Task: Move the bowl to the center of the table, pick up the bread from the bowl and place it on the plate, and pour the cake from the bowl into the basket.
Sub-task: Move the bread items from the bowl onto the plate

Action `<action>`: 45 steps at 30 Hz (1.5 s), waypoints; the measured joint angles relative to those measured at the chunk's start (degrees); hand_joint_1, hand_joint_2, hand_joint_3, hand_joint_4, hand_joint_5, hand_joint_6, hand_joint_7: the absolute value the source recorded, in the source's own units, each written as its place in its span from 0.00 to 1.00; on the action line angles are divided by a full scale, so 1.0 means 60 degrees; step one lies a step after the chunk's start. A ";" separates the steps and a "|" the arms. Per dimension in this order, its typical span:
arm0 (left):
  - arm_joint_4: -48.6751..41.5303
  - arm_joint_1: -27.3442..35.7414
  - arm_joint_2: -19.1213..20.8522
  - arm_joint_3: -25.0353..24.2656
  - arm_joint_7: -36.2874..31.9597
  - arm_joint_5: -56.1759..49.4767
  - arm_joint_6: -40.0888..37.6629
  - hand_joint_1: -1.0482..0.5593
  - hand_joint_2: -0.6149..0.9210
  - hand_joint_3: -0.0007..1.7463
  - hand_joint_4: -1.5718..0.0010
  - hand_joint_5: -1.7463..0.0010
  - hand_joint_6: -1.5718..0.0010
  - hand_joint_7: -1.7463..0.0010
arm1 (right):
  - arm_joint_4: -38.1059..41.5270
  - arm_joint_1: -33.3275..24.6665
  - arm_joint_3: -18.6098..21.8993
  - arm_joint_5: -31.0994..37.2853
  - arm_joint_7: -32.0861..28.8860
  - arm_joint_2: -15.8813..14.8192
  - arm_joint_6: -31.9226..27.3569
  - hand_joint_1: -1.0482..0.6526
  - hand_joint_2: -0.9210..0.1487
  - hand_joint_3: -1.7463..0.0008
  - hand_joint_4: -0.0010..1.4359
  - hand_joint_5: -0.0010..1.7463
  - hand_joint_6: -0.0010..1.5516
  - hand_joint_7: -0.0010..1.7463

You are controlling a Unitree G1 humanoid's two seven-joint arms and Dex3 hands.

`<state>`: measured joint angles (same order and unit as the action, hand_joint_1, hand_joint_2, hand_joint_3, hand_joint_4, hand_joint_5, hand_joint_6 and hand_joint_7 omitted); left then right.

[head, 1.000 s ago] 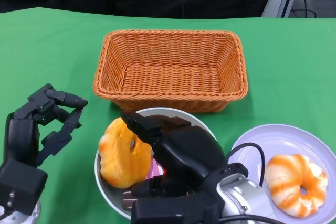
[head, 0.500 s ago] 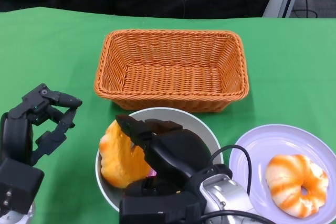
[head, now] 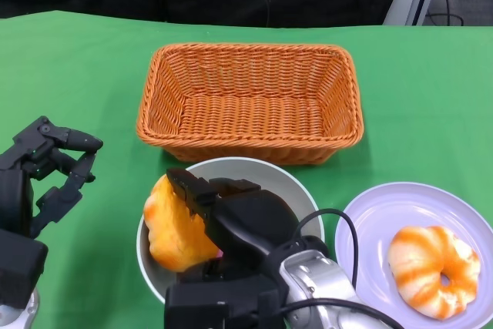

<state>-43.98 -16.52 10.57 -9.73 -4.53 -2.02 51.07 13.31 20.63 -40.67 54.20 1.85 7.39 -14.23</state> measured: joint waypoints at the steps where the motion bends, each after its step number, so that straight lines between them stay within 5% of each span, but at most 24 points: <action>1: 0.0002 0.0000 0.0013 -0.0003 0.0048 0.0062 -0.0020 0.55 1.00 0.22 0.53 0.13 0.55 0.32 | 0.0127 0.0042 0.0000 -0.0035 -0.0074 0.0044 0.0001 0.17 0.00 0.92 0.17 0.02 0.03 0.01; 15: 0.0504 0.0012 0.0444 -0.0080 0.1169 0.0548 -0.0886 0.60 0.98 0.27 0.50 0.14 0.52 0.32 | 0.1218 0.0643 -0.0201 -0.0042 -0.0597 0.0259 -0.0074 0.17 0.00 0.92 0.24 0.04 0.14 0.03; 22: 0.0538 0.0015 0.0440 -0.0142 0.1253 0.0702 -0.0916 0.60 0.94 0.33 0.52 0.14 0.52 0.34 | 0.1374 0.0764 -0.0458 0.0099 -0.0966 0.0263 -0.0121 0.36 0.00 0.94 0.56 0.14 0.43 0.08; 26: 0.0538 0.0015 0.0419 -0.0157 0.1253 0.0705 -0.0916 0.60 0.95 0.32 0.52 0.15 0.53 0.34 | 0.1546 0.0738 -0.0444 0.0045 -0.1714 0.0169 0.0339 0.40 0.00 0.98 0.64 0.21 0.56 0.08; 27: 0.0538 0.0015 0.0410 -0.0157 0.1253 0.0705 -0.0915 0.60 0.95 0.32 0.52 0.15 0.53 0.34 | 0.1639 0.0721 -0.0437 0.0015 -0.1956 0.0164 0.0477 0.40 0.00 0.98 0.62 0.27 0.59 0.07; 29: 0.0537 0.0015 0.0403 -0.0159 0.1253 0.0703 -0.0914 0.59 0.95 0.31 0.52 0.14 0.53 0.34 | 0.1822 0.0661 -0.0397 -0.0097 -0.2515 0.0155 0.0805 0.42 0.00 0.99 0.51 0.58 0.65 0.10; 31: 0.0538 0.0015 0.0400 -0.0160 0.1253 0.0702 -0.0913 0.59 0.96 0.30 0.52 0.14 0.53 0.34 | 0.2055 0.0634 -0.0319 -0.0261 -0.3032 0.0150 0.1161 0.43 0.00 0.98 0.45 0.74 0.58 0.26; 35: 0.0537 0.0015 0.0378 -0.0161 0.1253 0.0699 -0.0913 0.59 0.97 0.29 0.53 0.14 0.53 0.35 | 0.2503 0.0630 -0.0194 -0.0355 -0.3907 0.0104 0.1807 0.45 0.00 0.97 0.39 0.88 0.44 0.55; 38: 0.0537 0.0015 0.0374 -0.0160 0.1253 0.0697 -0.0912 0.60 0.97 0.28 0.52 0.14 0.52 0.35 | 0.2739 0.0660 -0.0104 -0.0383 -0.4333 0.0091 0.2121 0.46 0.00 0.98 0.36 0.95 0.39 0.66; 41: 0.0536 0.0015 0.0374 -0.0159 0.1252 0.0654 -0.0909 0.60 0.98 0.27 0.52 0.14 0.52 0.36 | 0.2875 0.0697 -0.0005 -0.0548 -0.4495 0.0091 0.2411 0.46 0.00 0.98 0.35 0.94 0.38 0.65; 45: 0.0536 0.0015 0.0373 -0.0159 0.1250 0.0598 -0.0910 0.60 0.98 0.27 0.52 0.14 0.52 0.36 | 0.2982 0.0688 0.0212 -0.0870 -0.4642 0.0089 0.2874 0.46 0.00 0.98 0.38 0.89 0.46 0.51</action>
<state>-40.76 -16.43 12.81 -10.68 2.97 1.56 45.61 31.20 24.75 -39.40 48.98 -26.01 7.93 3.01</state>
